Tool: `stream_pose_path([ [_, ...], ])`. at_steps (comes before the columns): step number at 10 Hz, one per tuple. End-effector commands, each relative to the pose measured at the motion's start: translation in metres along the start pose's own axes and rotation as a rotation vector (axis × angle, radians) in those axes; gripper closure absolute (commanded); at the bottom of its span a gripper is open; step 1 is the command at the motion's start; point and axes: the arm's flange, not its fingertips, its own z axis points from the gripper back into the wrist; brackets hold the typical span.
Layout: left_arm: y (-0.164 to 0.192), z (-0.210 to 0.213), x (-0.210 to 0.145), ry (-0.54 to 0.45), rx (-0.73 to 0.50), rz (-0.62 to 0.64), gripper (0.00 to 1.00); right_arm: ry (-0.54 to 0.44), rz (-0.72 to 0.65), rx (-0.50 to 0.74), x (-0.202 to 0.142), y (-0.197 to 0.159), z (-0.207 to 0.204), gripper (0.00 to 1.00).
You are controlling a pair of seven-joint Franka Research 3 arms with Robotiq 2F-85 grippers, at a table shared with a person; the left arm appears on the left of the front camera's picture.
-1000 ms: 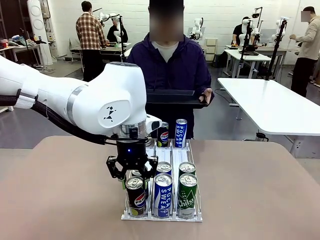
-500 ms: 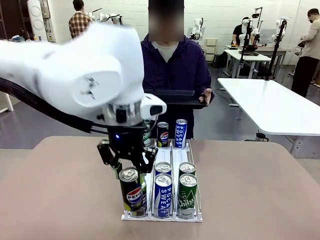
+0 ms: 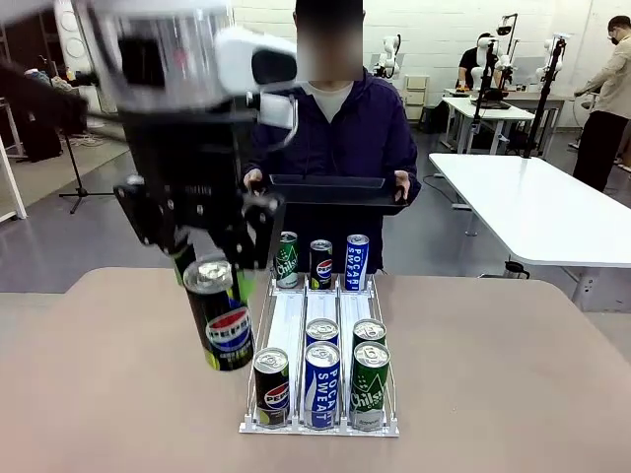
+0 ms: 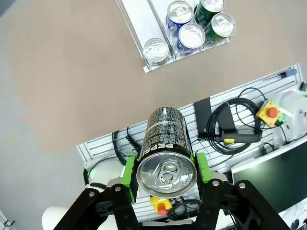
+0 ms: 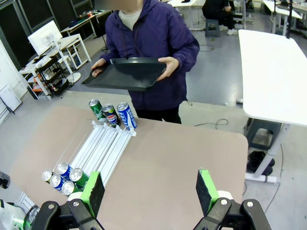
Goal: Retrieve and hand over the desired beverage to the person.
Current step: Pick up a can of the same type that the person held from the Automatic Can Dispenser.
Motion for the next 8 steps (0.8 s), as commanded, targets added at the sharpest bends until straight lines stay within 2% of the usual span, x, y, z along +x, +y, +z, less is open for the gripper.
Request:
stream_pose_path([
  [1,-0.014,0.025,0.032,0.036,0.017,0.077,1.00,-0.002,0.000,0.016,0.000,0.000,-0.002,0.00],
  [5,-0.043,0.047,0.074,0.054,-0.048,0.111,1.00,-0.002,0.000,0.016,0.000,0.000,-0.002,0.00],
  [8,-0.080,0.045,0.095,0.070,-0.030,0.134,1.00,-0.002,0.000,0.016,0.000,0.000,-0.002,0.00],
])
